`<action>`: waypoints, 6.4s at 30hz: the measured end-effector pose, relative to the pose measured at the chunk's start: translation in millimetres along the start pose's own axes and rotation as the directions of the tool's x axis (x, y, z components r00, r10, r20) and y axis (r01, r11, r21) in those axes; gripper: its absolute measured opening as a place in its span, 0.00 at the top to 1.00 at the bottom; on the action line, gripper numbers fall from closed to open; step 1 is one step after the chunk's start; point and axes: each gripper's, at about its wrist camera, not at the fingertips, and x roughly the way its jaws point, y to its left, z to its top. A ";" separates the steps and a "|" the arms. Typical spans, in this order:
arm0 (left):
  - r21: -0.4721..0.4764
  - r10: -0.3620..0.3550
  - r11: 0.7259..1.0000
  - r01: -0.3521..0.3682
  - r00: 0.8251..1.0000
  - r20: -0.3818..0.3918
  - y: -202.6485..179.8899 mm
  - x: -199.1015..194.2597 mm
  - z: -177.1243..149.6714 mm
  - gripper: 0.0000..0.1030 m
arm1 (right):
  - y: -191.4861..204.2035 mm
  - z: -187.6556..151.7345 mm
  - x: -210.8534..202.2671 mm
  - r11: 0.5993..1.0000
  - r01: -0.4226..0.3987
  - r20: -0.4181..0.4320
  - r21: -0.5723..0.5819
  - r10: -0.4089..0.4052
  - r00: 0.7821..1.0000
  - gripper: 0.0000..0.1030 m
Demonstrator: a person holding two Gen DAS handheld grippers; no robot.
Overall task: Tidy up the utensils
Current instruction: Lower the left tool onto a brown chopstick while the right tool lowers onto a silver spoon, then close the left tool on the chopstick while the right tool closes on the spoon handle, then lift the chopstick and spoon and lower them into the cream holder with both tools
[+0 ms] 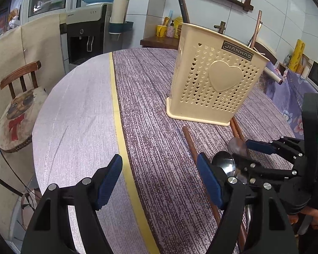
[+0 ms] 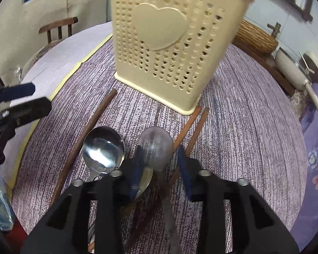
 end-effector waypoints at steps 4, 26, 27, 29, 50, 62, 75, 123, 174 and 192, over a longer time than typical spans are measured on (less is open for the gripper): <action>-0.006 0.006 1.000 -0.006 1.000 -0.003 3.8 -0.5 -0.9 0.30 | -0.5 3.8 -7.1 1.000 -0.031 0.041 0.004 0.031 0.999 0.58; -0.008 -0.009 1.000 0.009 1.000 -0.011 2.3 -0.1 -1.9 0.30 | -13.8 12.4 13.4 0.969 -0.243 -0.004 -0.038 0.243 0.970 0.58; -0.004 -0.009 1.000 0.009 1.000 -0.011 1.6 -0.4 -1.9 0.30 | -15.6 12.8 12.6 0.967 -0.254 0.005 -0.033 0.254 0.967 0.58; 0.002 -0.007 1.000 0.007 1.000 -0.010 0.2 -0.8 -1.9 0.30 | -16.6 13.6 11.5 0.974 -0.223 0.012 -0.042 0.223 0.975 0.58; 0.004 -0.013 1.000 0.013 1.000 -0.025 -3.6 3.8 -1.4 0.30 | -24.3 17.4 20.6 0.985 -0.167 0.004 -0.037 0.168 0.986 0.56; 0.003 -0.012 1.000 0.012 1.000 -0.026 -3.6 4.2 -1.7 0.30 | -23.5 17.7 22.0 0.985 -0.171 -0.004 0.000 0.171 0.985 0.56; 0.004 -0.013 1.000 0.013 1.000 -0.027 -3.2 5.2 -1.3 0.30 | -43.8 26.2 30.9 0.980 -0.186 0.012 0.067 0.186 0.983 0.54; 0.166 0.018 0.986 0.007 0.989 -0.149 -54.5 64.5 18.4 0.91 | -36.9 15.3 30.1 0.978 -0.154 0.012 0.141 0.153 0.988 0.64; 0.085 -0.148 0.988 0.127 0.931 0.333 -24.8 -95.1 102.2 0.93 | -89.2 23.7 -122.2 0.918 -0.324 0.415 0.229 0.209 0.886 0.64; 0.119 -0.190 0.982 0.150 0.824 0.534 -49.0 -161.9 217.5 0.93 | -99.4 148.0 -195.4 0.962 -0.172 0.664 0.212 -0.012 0.748 0.64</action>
